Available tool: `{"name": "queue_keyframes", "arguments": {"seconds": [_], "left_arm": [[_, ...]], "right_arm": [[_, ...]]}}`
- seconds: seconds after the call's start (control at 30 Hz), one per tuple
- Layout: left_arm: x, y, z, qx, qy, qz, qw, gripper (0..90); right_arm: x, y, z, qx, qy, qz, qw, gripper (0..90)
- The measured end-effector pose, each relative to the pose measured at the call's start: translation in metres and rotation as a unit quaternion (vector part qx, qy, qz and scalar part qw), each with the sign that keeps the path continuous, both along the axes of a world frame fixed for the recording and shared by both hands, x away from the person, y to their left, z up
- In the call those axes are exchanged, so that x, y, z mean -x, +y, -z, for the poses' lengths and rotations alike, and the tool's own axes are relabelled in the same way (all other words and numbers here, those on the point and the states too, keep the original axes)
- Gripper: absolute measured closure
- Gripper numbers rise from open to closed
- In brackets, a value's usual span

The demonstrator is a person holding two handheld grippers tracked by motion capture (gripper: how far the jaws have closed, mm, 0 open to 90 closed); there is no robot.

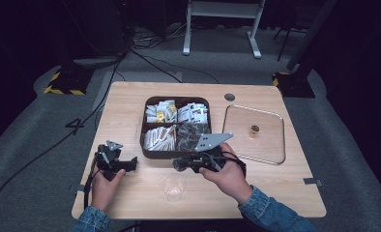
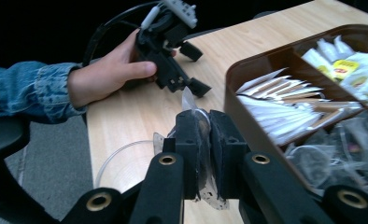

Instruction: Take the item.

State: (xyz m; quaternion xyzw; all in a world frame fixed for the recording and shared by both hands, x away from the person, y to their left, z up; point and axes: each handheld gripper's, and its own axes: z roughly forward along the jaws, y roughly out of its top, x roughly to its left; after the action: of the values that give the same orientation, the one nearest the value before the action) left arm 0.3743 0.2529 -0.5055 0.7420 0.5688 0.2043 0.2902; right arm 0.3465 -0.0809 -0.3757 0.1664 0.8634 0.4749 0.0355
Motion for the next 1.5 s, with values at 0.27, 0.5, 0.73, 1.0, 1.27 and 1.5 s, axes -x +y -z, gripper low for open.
{"name": "queue_keyframes", "arguments": {"seconds": [0.27,0.5,0.73,1.0,1.27,1.5], "left_arm": [[0.000,0.000,0.000,0.000,0.000,0.000,1.0000,0.4],[0.000,0.000,0.000,0.001,0.000,0.000,1.0000,0.4],[0.000,0.000,0.000,0.001,0.000,0.000,1.0000,0.4],[0.000,0.000,0.000,0.001,0.000,0.000,1.0000,0.4],[0.000,0.000,0.000,0.001,0.000,0.000,1.0000,0.3],[0.000,0.000,0.000,0.001,0.000,0.000,1.0000,0.4]], "right_arm": [[0.015,0.008,0.007,0.006,0.005,-0.027,0.9996,83.0],[0.021,0.014,0.016,0.018,0.006,-0.040,0.9990,83.0],[0.024,0.019,0.024,0.031,0.009,-0.046,0.9984,83.0],[0.027,0.023,0.033,0.046,0.009,-0.053,0.9975,81.9],[0.028,0.023,0.035,0.044,0.004,-0.044,0.9981,65.0],[0.025,0.020,0.033,0.034,0.001,-0.035,0.9988,57.2]]}}
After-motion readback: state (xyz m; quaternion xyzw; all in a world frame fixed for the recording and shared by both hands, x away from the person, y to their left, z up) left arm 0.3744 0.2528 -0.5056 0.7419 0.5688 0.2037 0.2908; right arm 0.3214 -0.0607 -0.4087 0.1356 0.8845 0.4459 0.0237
